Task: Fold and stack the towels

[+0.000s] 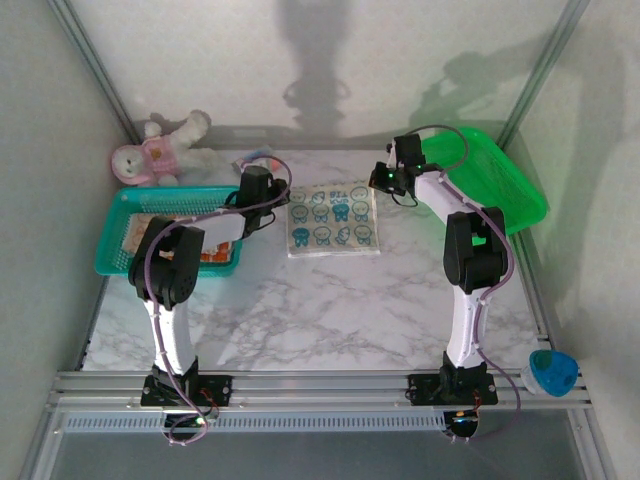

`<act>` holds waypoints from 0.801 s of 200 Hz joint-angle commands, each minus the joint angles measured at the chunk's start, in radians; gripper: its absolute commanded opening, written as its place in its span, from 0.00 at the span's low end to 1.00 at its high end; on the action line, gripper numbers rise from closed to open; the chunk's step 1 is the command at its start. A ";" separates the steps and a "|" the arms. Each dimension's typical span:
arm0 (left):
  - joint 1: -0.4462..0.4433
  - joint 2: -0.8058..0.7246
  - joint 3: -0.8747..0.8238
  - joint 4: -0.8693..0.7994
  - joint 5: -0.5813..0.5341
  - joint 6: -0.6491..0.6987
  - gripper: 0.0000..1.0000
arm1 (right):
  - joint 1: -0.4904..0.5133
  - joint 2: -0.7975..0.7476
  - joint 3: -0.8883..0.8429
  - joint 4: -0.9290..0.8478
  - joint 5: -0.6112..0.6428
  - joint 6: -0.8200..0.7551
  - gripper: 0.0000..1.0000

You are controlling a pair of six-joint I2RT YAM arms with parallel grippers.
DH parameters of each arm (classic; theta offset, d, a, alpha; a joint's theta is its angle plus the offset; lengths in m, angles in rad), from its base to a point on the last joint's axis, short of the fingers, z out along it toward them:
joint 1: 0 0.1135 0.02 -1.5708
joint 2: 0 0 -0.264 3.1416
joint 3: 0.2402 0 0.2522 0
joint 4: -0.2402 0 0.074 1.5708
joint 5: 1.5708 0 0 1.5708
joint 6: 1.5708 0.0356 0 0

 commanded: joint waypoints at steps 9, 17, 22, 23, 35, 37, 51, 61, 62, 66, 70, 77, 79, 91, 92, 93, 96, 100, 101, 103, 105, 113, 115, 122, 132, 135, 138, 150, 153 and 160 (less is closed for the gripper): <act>0.013 0.034 0.054 -0.049 0.021 0.000 0.16 | -0.004 0.039 0.048 -0.014 0.010 -0.008 0.00; 0.015 0.043 0.068 -0.065 0.021 0.001 0.16 | -0.005 0.055 0.068 -0.026 0.022 -0.005 0.00; 0.017 0.048 0.077 -0.075 0.026 0.003 0.17 | -0.004 0.068 0.082 -0.034 0.030 -0.005 0.00; 0.017 0.048 0.078 -0.077 0.027 0.003 0.17 | -0.004 0.070 0.086 -0.035 0.030 -0.005 0.00; 0.019 0.055 0.090 -0.091 0.028 0.003 0.24 | -0.004 0.103 0.130 -0.061 0.048 -0.006 0.02; 0.019 0.056 0.091 -0.093 0.028 0.003 0.26 | -0.004 0.110 0.139 -0.067 0.055 -0.006 0.05; 0.019 0.062 0.108 -0.113 0.036 0.001 0.32 | -0.006 0.152 0.211 -0.125 0.101 -0.008 0.32; 0.019 0.063 0.116 -0.127 0.048 -0.004 0.36 | -0.008 0.168 0.242 -0.152 0.116 -0.011 0.41; 0.019 0.064 0.116 -0.129 0.049 -0.004 0.37 | -0.008 0.168 0.243 -0.153 0.117 -0.012 0.41; 0.019 0.062 0.118 -0.131 0.053 -0.007 0.38 | -0.008 0.166 0.244 -0.153 0.119 -0.014 0.42; 0.018 0.061 0.119 -0.134 0.057 -0.008 0.38 | -0.008 0.161 0.242 -0.151 0.120 -0.014 0.42; 0.017 0.058 0.122 -0.141 0.063 -0.013 0.38 | -0.006 0.147 0.232 -0.146 0.122 -0.012 0.42; 0.016 0.058 0.123 -0.145 0.067 -0.016 0.38 | -0.007 0.143 0.229 -0.144 0.124 -0.012 0.43; 0.010 0.056 0.129 -0.159 0.082 -0.031 0.38 | -0.005 0.109 0.201 -0.135 0.122 -0.012 0.45; 0.009 0.056 0.129 -0.160 0.083 -0.032 0.38 | -0.005 0.106 0.197 -0.134 0.122 -0.014 0.45; 0.009 0.057 0.130 -0.161 0.083 -0.034 0.38 | -0.004 0.103 0.193 -0.133 0.122 -0.013 0.45; 0.006 0.056 0.130 -0.166 0.089 -0.038 0.38 | -0.002 0.094 0.183 -0.131 0.120 -0.014 0.45; 0.002 0.057 0.131 -0.170 0.094 -0.043 0.38 | 0.000 0.082 0.167 -0.128 0.116 -0.014 0.44; 0.001 0.057 0.131 -0.171 0.095 -0.044 0.38 | 0.001 0.079 0.163 -0.127 0.115 -0.013 0.44; -0.001 0.056 0.131 -0.173 0.096 -0.046 0.38 | 0.003 0.073 0.154 -0.126 0.113 -0.013 0.44; -0.004 0.057 0.132 -0.176 0.097 -0.050 0.38 | 0.004 0.067 0.147 -0.127 0.112 -0.013 0.44; -0.018 0.059 0.132 -0.183 0.102 -0.062 0.36 | 0.014 0.043 0.105 -0.122 0.107 -0.011 0.41; -0.021 0.060 0.132 -0.185 0.103 -0.065 0.36 | 0.017 0.036 0.094 -0.119 0.105 -0.012 0.40; -0.036 0.062 0.136 -0.203 0.095 -0.074 0.33 | 0.030 0.014 0.049 -0.111 0.100 -0.016 0.37; -0.056 0.073 0.144 -0.234 0.091 -0.090 0.30 | 0.048 -0.016 -0.018 -0.093 0.102 -0.013 0.35; -0.061 0.075 0.144 -0.237 0.096 -0.094 0.29 | 0.054 -0.024 -0.036 -0.087 0.102 -0.012 0.35; -0.066 0.076 0.140 -0.237 0.102 -0.099 0.29 | 0.061 -0.033 -0.056 -0.083 0.101 -0.012 0.35; -0.090 0.079 0.124 -0.241 0.105 -0.127 0.26 | 0.083 -0.062 -0.130 -0.066 0.108 -0.001 0.33; -0.096 0.081 0.121 -0.244 0.104 -0.131 0.26 | 0.086 -0.070 -0.150 -0.059 0.108 0.005 0.32; -0.110 0.087 0.119 -0.258 0.102 -0.133 0.26 | 0.095 -0.087 -0.195 -0.043 0.102 0.018 0.31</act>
